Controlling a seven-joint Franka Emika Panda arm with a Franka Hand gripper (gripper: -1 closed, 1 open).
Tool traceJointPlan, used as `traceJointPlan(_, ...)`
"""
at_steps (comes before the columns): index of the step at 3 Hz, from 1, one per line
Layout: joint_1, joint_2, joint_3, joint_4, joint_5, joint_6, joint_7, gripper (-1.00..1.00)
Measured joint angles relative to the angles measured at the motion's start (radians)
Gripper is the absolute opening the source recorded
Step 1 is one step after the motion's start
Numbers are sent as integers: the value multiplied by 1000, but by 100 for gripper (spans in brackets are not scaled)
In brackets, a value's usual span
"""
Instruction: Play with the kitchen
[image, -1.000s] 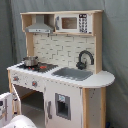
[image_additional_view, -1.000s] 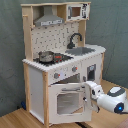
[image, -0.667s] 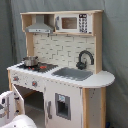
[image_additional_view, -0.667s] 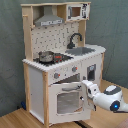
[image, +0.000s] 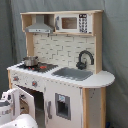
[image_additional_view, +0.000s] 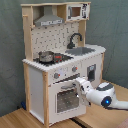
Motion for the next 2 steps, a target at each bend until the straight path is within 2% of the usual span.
traceJointPlan(1, -82, 0, -2, 33, 0, 25, -39, 100)
traceJointPlan(2, -163, 0, -2, 92, 0, 25, -63, 100)
